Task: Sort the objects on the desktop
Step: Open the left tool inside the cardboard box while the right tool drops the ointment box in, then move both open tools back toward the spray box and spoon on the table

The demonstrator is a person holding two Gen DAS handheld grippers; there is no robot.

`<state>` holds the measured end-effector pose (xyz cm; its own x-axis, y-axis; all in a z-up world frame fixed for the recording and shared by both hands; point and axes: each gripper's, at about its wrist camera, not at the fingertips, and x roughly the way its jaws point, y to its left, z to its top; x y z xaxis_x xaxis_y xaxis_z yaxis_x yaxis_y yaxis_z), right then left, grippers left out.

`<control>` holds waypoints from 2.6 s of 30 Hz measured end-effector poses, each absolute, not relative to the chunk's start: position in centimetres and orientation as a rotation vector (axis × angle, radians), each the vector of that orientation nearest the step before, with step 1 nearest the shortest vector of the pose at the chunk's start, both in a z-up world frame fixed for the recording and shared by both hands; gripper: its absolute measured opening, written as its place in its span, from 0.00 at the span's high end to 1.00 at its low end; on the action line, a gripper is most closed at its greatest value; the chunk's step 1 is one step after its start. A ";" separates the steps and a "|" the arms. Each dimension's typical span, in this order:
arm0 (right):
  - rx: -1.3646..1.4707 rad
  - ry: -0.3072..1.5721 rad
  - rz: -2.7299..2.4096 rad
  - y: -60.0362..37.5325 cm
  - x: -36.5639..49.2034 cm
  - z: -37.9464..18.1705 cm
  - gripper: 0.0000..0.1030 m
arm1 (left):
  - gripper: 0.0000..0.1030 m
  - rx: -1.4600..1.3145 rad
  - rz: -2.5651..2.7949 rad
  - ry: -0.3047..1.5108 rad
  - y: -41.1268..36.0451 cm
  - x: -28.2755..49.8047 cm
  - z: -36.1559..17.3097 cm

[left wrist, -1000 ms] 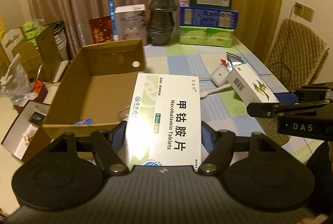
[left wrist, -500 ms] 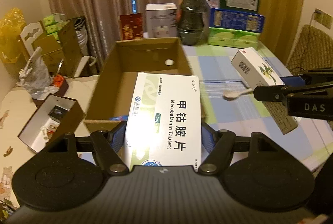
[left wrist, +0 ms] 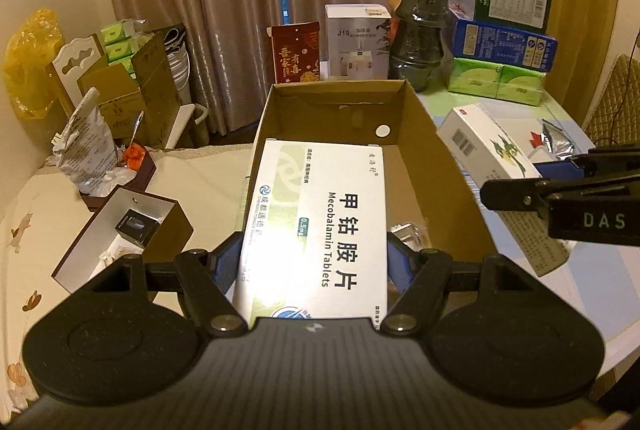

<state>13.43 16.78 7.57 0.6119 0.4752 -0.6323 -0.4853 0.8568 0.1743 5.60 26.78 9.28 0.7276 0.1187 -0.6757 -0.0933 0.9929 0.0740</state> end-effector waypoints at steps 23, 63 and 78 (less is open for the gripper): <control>0.146 0.788 0.519 17.9 19.9 5.1 0.45 | 0.22 -0.018 0.053 0.782 29.1 12.1 6.0; 0.284 0.710 0.274 -5.5 4.2 8.5 0.18 | 0.12 -0.058 -0.043 0.710 15.5 2.0 10.1; 0.292 0.701 0.146 -12.3 0.9 7.5 0.04 | 0.01 -0.044 -0.132 0.742 10.2 1.8 9.1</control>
<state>0.89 -12.30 7.45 0.7560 0.2294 -0.6131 -0.0349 0.9494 0.3122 1.76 10.17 9.12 0.7290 -0.1349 -0.6711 0.1041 0.9908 -0.0861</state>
